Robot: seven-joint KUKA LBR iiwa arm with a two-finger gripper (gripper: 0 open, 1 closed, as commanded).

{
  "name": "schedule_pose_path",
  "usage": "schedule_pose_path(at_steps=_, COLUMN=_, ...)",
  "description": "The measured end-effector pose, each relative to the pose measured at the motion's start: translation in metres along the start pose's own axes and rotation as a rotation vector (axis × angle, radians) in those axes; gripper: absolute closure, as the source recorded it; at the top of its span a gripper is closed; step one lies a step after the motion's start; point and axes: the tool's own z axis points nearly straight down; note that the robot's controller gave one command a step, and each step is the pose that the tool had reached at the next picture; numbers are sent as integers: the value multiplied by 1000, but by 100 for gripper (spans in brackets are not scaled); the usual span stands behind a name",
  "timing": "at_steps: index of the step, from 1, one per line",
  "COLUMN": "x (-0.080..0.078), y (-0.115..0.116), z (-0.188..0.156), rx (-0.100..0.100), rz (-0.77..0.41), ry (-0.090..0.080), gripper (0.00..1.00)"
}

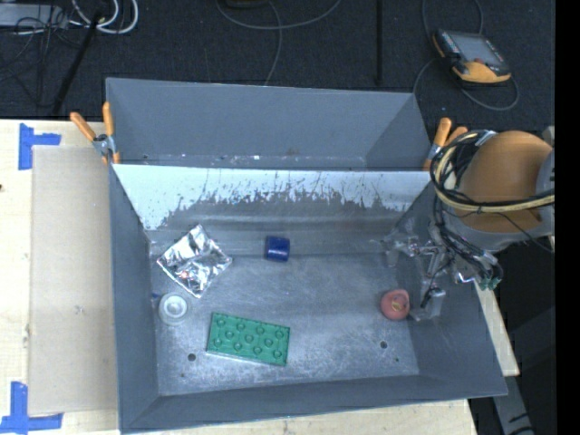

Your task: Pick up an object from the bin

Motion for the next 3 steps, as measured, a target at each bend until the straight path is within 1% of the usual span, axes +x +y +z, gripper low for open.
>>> schedule_pose_path(at_steps=1, x=16, y=4, z=0, rx=-3, rz=-12, ry=7, gripper=0)
schedule_pose_path(at_steps=2, x=-10, y=3, z=32, rx=-11, rz=-196, ry=3, gripper=0)
schedule_pose_path(at_steps=3, x=1, y=3, z=31, rx=-7, rz=-155, ry=3, gripper=0)
